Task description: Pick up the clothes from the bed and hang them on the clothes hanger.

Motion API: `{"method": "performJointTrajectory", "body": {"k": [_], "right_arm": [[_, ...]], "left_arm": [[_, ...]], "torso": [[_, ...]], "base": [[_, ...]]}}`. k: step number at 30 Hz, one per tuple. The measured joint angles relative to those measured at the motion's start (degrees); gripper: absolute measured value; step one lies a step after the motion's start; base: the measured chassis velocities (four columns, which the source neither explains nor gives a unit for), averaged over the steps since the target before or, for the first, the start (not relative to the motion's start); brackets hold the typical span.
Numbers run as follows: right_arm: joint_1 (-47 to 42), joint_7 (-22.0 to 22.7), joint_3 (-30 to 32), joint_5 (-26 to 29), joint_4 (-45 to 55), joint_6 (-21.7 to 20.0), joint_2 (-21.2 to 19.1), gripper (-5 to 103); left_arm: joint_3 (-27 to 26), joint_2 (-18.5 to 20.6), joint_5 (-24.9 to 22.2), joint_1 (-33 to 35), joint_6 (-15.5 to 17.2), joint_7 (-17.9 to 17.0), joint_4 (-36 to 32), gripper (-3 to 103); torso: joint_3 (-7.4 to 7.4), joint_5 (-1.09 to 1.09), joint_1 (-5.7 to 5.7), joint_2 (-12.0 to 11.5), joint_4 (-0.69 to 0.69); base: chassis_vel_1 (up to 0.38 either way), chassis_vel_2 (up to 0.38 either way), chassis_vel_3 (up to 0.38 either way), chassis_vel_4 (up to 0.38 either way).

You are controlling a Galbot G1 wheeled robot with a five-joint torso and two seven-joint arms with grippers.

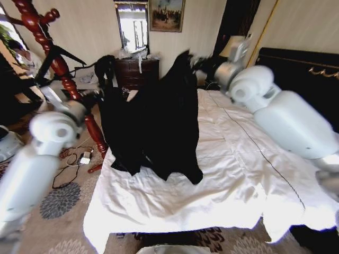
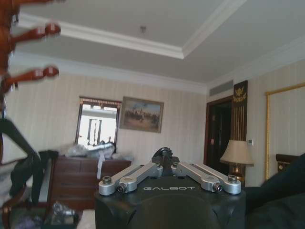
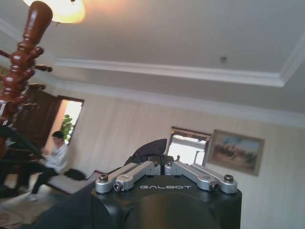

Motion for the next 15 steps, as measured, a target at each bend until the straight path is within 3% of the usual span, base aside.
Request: {"method": "performJointTrajectory", "body": {"k": [7,12,15], "right_arm": [[-3.16,-1.78,1.99,-7.82,-2.57,3.51,-8.25,0],[-4.13,-1.60,4.97,-5.89,-0.33,4.44,-12.18,0],[-1.83,-0.49,6.42,-0.37,5.51,4.32,-14.36,0]], "left_arm": [[-5.99,8.41,-8.00,-0.59,-0.16,0.74,2.08,1],[-9.10,12.65,-14.00,0.35,0.05,1.70,-1.81,1],[-10.50,15.77,-15.40,0.40,0.58,2.39,-6.65,1]], "torso": [[0.01,-0.01,0.01,0.00,0.06],[0.01,0.02,0.01,0.00,-0.01],[0.00,-0.02,0.00,0.00,0.05]], "base": [[0.000,0.000,0.000,0.000],[0.000,0.000,0.000,0.000],[0.000,0.000,0.000,0.000]]}}
